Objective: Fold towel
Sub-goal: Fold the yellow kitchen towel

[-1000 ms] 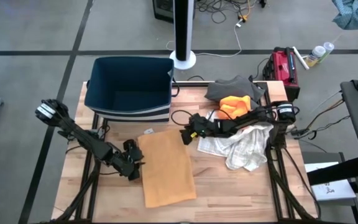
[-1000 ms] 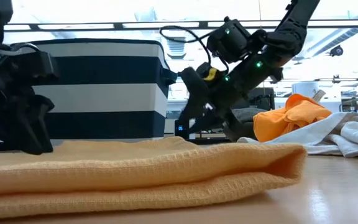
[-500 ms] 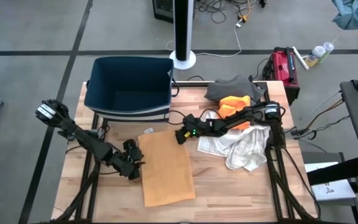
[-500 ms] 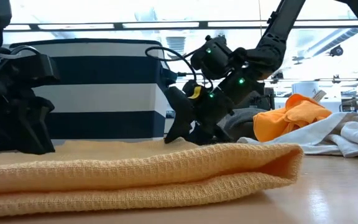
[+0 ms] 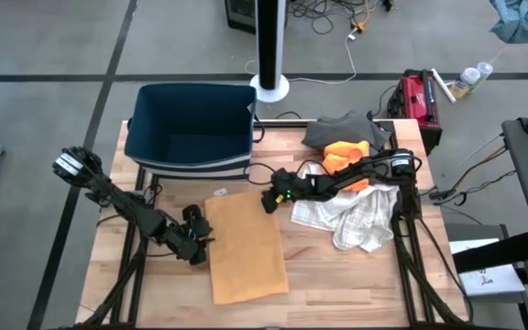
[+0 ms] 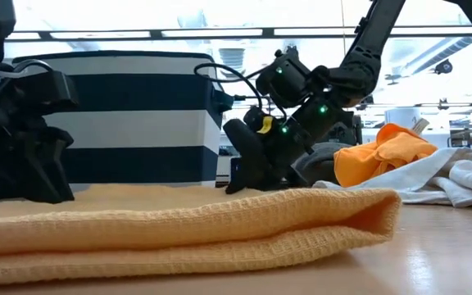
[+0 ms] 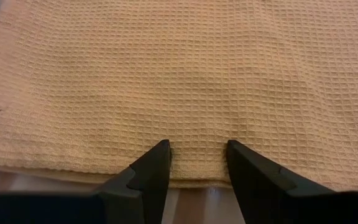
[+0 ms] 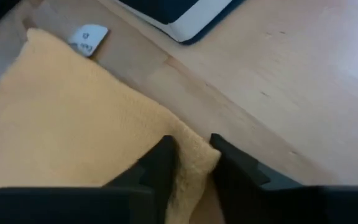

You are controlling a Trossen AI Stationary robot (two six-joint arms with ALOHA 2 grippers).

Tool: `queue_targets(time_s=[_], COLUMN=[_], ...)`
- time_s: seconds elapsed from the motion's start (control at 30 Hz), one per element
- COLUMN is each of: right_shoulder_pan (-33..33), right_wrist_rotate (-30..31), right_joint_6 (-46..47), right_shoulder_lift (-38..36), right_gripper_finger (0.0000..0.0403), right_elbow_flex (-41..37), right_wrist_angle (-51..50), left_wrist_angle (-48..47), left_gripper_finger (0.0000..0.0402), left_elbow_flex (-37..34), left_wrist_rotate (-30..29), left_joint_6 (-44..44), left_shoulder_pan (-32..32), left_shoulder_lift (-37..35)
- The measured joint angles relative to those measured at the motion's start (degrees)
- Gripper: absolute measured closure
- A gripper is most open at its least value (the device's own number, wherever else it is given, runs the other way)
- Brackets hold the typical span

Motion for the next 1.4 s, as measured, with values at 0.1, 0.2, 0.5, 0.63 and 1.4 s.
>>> queue_targets(time_s=[0.1, 0.2, 0.5, 0.63, 1.4], right_shoulder_pan=[0.1, 0.5, 8.2, 12.9, 25.3], right_wrist_rotate=[-0.8, -1.2, 1.6, 5.1, 12.0], right_joint_6=[-3.9, -7.7, -21.8, -28.6, -60.0], right_shoulder_lift=[-0.8, -2.6, -7.3, -7.3, -7.3], right_gripper_finger=[0.0383, 0.0388, 0.0396, 0.0396, 0.0396], right_elbow_flex=[-0.1, -0.2, -0.7, -0.7, -0.5], right_wrist_angle=[-0.3, -0.8, -0.3, -0.5, 0.0], left_wrist_angle=[-0.7, -3.2, -9.2, -11.2, 7.8], left_gripper_finger=[0.0248, 0.0248, 0.0248, 0.0246, 0.0189], left_elbow_flex=[-0.1, -0.1, -2.1, -6.1, -4.9], left_wrist_rotate=[0.4, 0.5, -12.2, -13.3, 0.6], left_joint_6=[0.6, 0.7, -6.3, -13.0, 11.7], left_shoulder_pan=[0.0, 0.0, 0.7, 1.8, 11.1], left_shoulder_lift=[-1.4, -4.8, -20.2, -25.7, -24.8])
